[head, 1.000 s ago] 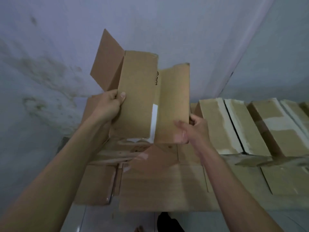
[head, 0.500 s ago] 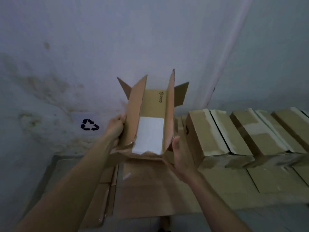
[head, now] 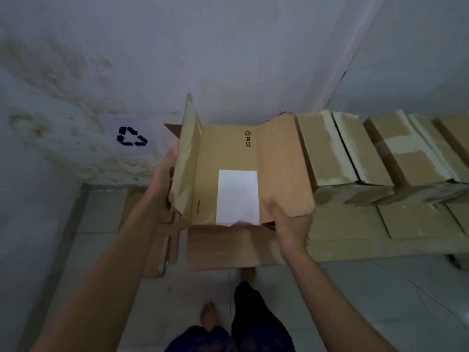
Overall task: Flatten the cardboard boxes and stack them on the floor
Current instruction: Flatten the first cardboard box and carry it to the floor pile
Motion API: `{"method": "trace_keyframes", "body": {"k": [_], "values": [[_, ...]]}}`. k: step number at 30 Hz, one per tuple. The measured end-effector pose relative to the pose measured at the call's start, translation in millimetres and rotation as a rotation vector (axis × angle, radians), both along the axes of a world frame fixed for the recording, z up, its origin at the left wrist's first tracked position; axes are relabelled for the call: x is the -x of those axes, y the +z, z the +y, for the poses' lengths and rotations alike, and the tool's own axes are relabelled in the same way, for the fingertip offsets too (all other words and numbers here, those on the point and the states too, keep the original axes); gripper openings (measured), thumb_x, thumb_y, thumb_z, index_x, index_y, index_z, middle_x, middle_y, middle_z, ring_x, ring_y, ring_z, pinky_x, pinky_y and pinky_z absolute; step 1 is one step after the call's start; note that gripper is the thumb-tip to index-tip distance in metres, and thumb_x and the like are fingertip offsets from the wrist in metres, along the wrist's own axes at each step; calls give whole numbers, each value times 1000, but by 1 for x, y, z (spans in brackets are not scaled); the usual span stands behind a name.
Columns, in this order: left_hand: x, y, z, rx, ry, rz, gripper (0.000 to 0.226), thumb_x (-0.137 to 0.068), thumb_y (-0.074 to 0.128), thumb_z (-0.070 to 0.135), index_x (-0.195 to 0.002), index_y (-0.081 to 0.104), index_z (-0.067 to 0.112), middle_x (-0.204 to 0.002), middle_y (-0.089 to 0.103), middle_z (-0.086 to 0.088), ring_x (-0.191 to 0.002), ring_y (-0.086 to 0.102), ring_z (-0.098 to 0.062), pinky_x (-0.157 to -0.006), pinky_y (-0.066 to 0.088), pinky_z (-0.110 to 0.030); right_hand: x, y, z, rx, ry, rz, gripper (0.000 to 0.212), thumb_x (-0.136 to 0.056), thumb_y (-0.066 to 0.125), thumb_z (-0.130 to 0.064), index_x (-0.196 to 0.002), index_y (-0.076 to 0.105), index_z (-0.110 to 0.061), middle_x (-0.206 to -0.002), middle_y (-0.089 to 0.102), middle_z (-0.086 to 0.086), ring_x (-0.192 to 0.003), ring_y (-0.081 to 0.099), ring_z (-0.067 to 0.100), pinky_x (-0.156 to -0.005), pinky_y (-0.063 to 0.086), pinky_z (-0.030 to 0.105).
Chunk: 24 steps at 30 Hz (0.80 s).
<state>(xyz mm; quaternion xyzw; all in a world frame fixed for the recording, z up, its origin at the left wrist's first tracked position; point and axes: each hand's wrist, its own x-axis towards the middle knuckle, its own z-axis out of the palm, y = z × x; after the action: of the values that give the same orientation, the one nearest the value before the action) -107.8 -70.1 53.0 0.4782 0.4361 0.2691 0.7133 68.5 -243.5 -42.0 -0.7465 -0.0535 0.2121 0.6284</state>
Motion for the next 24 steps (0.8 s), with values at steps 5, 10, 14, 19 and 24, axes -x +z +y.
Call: {"method": "trace_keyframes", "body": {"k": [5, 10, 14, 19, 24], "values": [[19, -18, 3, -237, -18, 506, 28, -88, 60, 10, -116, 61, 17, -104, 67, -2, -90, 65, -20, -73, 56, -35, 1, -10, -13, -100, -243, 61, 112, -46, 101, -35, -141, 44, -23, -118, 63, -11, -104, 66, 2, -94, 57, 33], [31, -49, -9, -222, 26, 501, 24, -91, 59, 5, -106, 68, 21, -94, 71, 1, -82, 66, -14, -70, 54, -29, -11, -5, -30, 208, -342, -429, 136, -57, 95, -29, -158, 4, -23, -155, 32, 5, -140, 37, 20, -113, 38, 45], [39, -74, -15, -159, 44, 531, 28, -90, 62, 7, -117, 68, 11, -101, 71, -4, -84, 66, -15, -65, 50, -28, 10, -13, -36, 514, 404, -1096, 106, -72, 74, -65, -154, 33, -10, -160, 28, 17, -151, 20, 35, -121, 12, 60], [49, -98, -16, -65, 78, 521, 29, -89, 65, 10, -118, 68, 14, -96, 72, 1, -88, 68, -20, -71, 54, -32, 45, -69, -23, 625, 1132, -1126, 112, -73, 80, -44, -160, 13, -24, -167, -5, 12, -154, -9, 30, -124, 4, 53], [54, -142, -21, -7, 40, 606, 30, -89, 65, 13, -119, 68, 15, -111, 71, -6, -101, 66, -27, -90, 54, -46, 50, -123, -24, 751, 1245, -1050, 107, -70, 83, -17, -159, 23, -20, -166, 15, 13, -153, 13, 32, -123, 16, 50]]}}
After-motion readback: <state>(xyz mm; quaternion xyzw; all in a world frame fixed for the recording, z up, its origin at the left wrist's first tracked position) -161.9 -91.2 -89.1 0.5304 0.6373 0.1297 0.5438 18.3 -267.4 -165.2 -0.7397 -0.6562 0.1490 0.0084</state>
